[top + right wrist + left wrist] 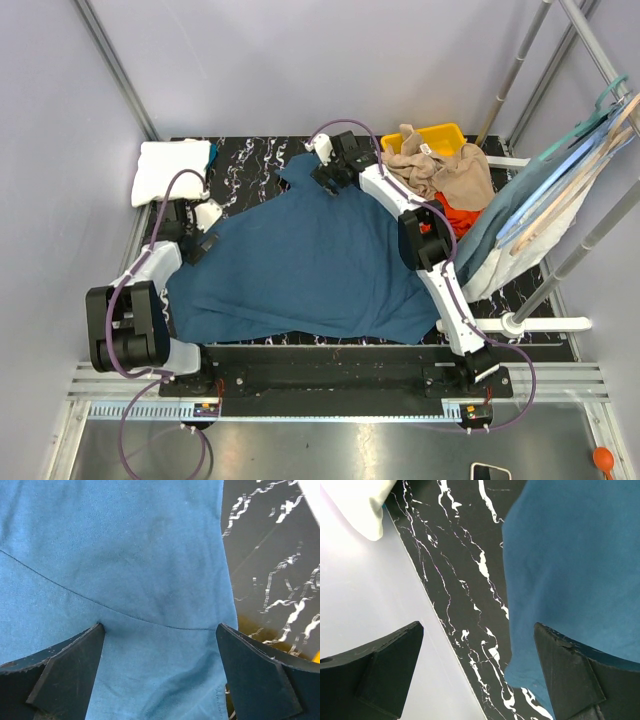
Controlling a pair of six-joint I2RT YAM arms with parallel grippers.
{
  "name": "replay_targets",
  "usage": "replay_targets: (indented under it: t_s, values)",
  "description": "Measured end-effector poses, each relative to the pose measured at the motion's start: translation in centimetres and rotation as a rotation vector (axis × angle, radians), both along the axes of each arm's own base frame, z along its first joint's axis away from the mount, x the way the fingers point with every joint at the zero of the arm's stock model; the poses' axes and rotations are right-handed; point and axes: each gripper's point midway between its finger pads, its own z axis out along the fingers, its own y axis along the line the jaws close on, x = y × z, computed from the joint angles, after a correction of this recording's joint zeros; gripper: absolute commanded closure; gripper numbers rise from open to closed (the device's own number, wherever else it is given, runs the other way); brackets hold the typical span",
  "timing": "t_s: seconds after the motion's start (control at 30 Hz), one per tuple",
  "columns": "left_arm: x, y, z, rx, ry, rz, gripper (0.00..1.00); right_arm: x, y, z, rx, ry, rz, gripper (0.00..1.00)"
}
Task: Fold and stack the t-shirts
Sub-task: Flatten the tshirt out
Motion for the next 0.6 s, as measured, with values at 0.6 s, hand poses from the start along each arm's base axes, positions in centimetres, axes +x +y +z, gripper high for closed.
replay_targets:
  t_s: [0.6]
  values:
    - [3.9, 1.3, -0.2, 0.049, -0.022, 0.013, 0.01, 3.2, -4.3, 0.6, -0.139, -0.103, -0.075, 0.00]
